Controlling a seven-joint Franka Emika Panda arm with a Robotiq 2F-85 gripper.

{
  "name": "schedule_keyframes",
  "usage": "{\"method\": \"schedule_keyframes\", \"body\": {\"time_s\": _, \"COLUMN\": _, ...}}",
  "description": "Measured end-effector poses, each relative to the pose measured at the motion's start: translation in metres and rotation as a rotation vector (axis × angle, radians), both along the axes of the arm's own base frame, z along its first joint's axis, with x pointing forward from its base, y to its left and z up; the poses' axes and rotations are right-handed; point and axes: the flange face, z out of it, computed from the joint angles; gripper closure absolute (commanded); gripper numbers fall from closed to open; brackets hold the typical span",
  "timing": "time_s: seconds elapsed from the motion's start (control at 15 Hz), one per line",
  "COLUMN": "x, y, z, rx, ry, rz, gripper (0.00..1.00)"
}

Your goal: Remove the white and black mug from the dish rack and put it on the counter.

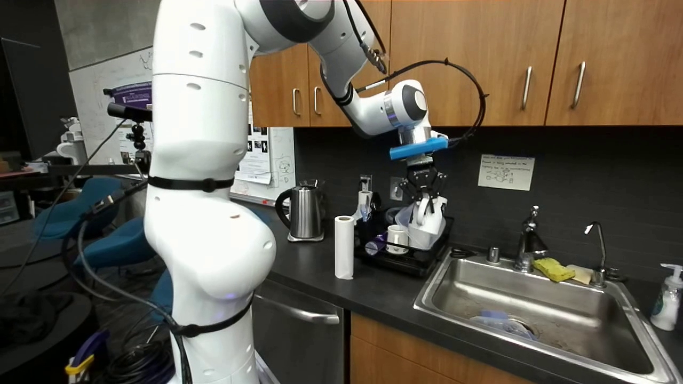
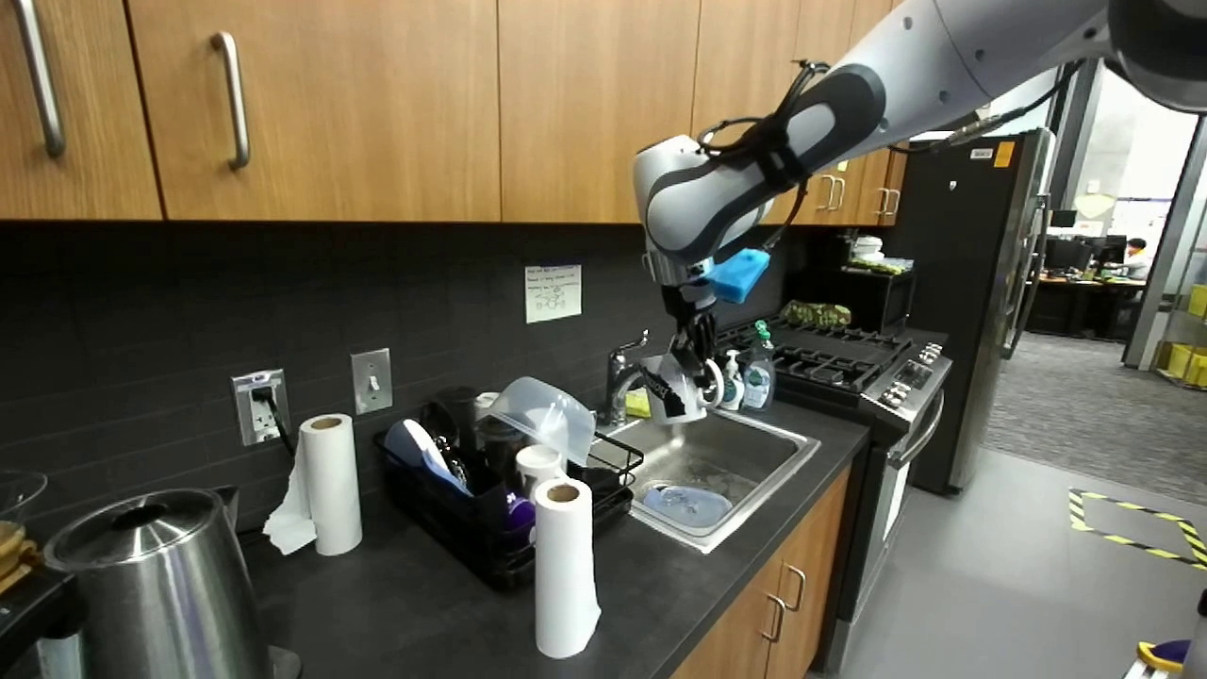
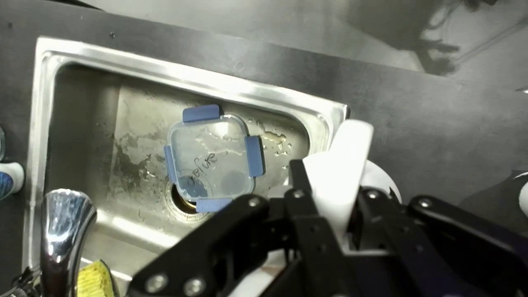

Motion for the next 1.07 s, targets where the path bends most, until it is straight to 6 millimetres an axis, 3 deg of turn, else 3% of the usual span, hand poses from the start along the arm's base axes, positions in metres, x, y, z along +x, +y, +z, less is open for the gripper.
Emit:
{"method": "schedule_keyframes", "body": {"time_s": 0.4, "x": -0.037, "y": -0.016, "z": -0.007, "rx": 0.016, "ry": 0.065, "rz": -0.075, "gripper": 0.95}}
{"method": "schedule_keyframes", "body": {"time_s": 0.73, "x": -0.056, "y": -0.016, "z": -0.019, "rx": 0.024, "ry": 0.09, "rz": -0.117, "gripper": 0.95}}
{"method": "schedule_keyframes", "body": {"time_s": 1.07, "x": -0.075, "y": -0.006, "z": -0.044, "rx": 0.057, "ry": 0.145, "rz": -0.146, "gripper": 0.95}}
